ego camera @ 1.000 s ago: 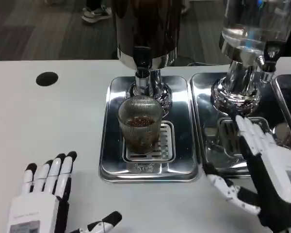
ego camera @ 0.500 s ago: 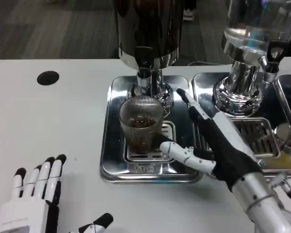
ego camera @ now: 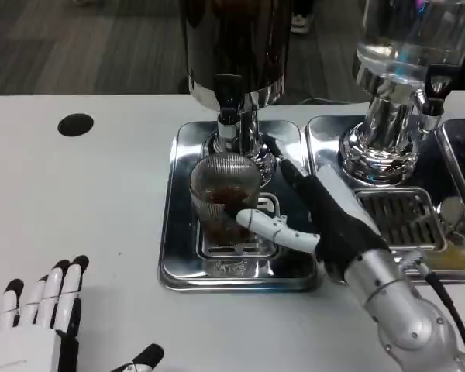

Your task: Grasp the cup under the faucet to collect the drink, then remove the cup.

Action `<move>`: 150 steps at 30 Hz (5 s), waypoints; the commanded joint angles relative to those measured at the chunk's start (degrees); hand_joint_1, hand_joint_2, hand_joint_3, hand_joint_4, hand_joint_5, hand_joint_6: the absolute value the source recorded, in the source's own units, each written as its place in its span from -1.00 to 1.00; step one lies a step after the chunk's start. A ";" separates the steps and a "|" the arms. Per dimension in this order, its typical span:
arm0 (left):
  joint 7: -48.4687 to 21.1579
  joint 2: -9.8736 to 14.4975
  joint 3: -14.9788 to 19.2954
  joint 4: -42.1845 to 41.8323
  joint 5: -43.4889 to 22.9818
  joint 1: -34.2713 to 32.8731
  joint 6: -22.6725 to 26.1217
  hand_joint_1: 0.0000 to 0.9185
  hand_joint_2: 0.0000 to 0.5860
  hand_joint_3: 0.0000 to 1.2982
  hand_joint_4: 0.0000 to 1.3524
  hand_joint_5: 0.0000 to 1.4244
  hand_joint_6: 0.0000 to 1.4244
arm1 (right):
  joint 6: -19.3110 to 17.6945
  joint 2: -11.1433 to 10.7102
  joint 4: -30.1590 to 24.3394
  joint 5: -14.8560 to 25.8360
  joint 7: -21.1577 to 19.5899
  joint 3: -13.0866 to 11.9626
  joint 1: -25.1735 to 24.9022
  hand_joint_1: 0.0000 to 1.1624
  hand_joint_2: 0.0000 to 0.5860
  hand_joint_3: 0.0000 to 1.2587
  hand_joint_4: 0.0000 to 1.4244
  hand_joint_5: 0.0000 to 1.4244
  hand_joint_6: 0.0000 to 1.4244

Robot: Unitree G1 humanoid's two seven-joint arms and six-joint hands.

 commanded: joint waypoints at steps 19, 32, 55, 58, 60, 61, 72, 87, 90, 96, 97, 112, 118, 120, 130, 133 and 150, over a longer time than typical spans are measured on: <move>1.47 0.64 2.73 2.23 -4.41 1.13 -2.42 -1.00 -0.54 -0.66 -1.00 -0.84 -1.00 | -0.16 3.52 11.71 -3.79 -6.31 3.66 -7.93 0.11 -0.42 -1.00 -1.00 -1.00 -1.00; 1.05 0.68 2.94 3.32 -5.57 0.36 -2.71 -1.00 -0.53 -0.64 -1.00 -0.84 -1.00 | -2.54 4.01 14.50 -3.90 -10.50 4.08 -8.22 0.26 -0.41 -1.00 -1.00 -1.00 -0.98; 0.83 0.80 3.71 4.00 -7.41 0.03 -2.77 -1.00 -0.51 -0.61 -1.00 -0.84 -1.00 | -10.59 5.64 22.24 -2.71 -16.31 2.95 -9.55 0.39 -0.47 -0.36 -0.36 -0.50 -0.72; 0.81 0.82 3.92 4.07 -7.71 0.21 -3.01 -1.00 -0.50 -0.61 -1.00 -0.84 -1.00 | -12.36 5.83 23.03 -2.63 -18.31 2.63 -9.14 0.42 -0.48 -0.25 -0.26 -0.41 -0.65; 0.84 0.83 3.95 4.20 -7.80 0.23 -3.16 -1.00 -0.50 -0.60 -1.00 -0.84 -1.00 | -13.26 5.81 23.24 -2.69 -19.29 2.55 -8.87 0.43 -0.48 -0.19 -0.20 -0.35 -0.59; 0.84 0.82 3.96 4.26 -7.81 0.22 -3.20 -1.00 -0.50 -0.60 -1.00 -0.84 -1.00 | -13.60 5.80 23.32 -2.70 -19.67 2.51 -8.76 0.43 -0.48 -0.17 -0.18 -0.32 -0.58; 0.75 0.62 3.70 4.67 -7.75 -0.27 -3.67 -1.00 -0.50 -0.60 -1.00 -0.84 -1.00 | -15.39 5.42 22.58 -2.49 -21.58 1.98 -7.15 0.46 -0.47 0.01 -0.03 -0.17 -0.51; -0.10 0.56 3.01 2.32 -6.77 -1.89 -3.69 -1.00 -0.48 -0.61 -1.00 -0.84 -1.00 | -14.57 2.04 8.81 -3.96 -21.73 -0.78 -0.06 0.47 -0.43 0.08 0.03 -0.11 -0.49; -0.63 0.36 2.37 2.05 -6.52 -2.66 -3.41 -1.00 -0.49 -0.61 -1.00 -0.84 -1.00 | -13.08 0.92 4.16 -7.74 -23.11 -0.68 2.22 0.47 -0.42 0.09 0.04 -0.11 -0.50; -1.80 0.13 0.77 2.06 -5.68 -4.73 -2.75 -1.00 -0.49 -0.61 -1.00 -0.84 -1.00 | -10.90 0.43 -3.51 -10.39 -23.57 -1.69 7.71 0.47 -0.42 0.10 0.05 -0.11 -0.50; -2.12 0.07 0.58 1.94 -5.41 -5.16 -2.69 -1.00 -0.49 -0.61 -1.00 -0.84 -1.00 | -10.65 0.14 -4.68 -10.40 -23.44 -2.01 8.91 0.47 -0.42 0.11 0.05 -0.11 -0.50; -3.25 -0.02 -1.97 4.63 -5.28 -8.52 -2.91 -1.00 -0.49 -0.61 -1.00 -0.84 -1.00 | -10.33 -0.76 -13.42 -11.55 -23.54 -3.00 20.96 0.47 -0.42 0.10 0.05 -0.11 -0.51; -3.09 0.05 -2.69 4.97 -5.20 -8.95 -2.70 -1.00 -0.49 -0.61 -1.00 -0.84 -1.00 | -11.50 -0.70 -14.66 -11.57 -23.72 -2.77 24.63 0.47 -0.42 0.10 0.05 -0.11 -0.51; -3.10 -0.05 -2.96 5.15 -5.11 -9.10 -2.55 -1.00 -0.49 -0.62 -1.00 -0.84 -1.00 | -11.92 -0.68 -15.23 -11.50 -23.68 -2.72 25.70 0.47 -0.41 0.10 0.03 -0.11 -0.51; -3.28 -0.51 -4.53 6.01 -4.64 -10.02 -1.75 -1.00 -0.50 -0.63 -1.00 -0.84 -1.00 | -15.77 -0.94 -18.04 -12.48 -24.73 -2.19 32.07 0.48 -0.39 0.10 0.03 -0.13 -0.51; -3.23 -0.36 -5.00 5.95 -4.57 -10.16 -1.42 -1.00 -0.50 -0.63 -1.00 -0.84 -1.00 | -16.87 -1.17 -18.38 -12.69 -25.25 -2.35 33.40 0.47 -0.38 0.09 0.03 -0.13 -0.51; -3.33 0.13 -5.17 3.74 -4.30 -8.85 -0.01 -1.00 -0.50 -0.63 -1.00 -0.84 -1.00 | -23.88 -3.01 -9.60 -12.10 -28.94 -3.98 32.58 0.42 -0.35 0.07 0.00 -0.16 -0.56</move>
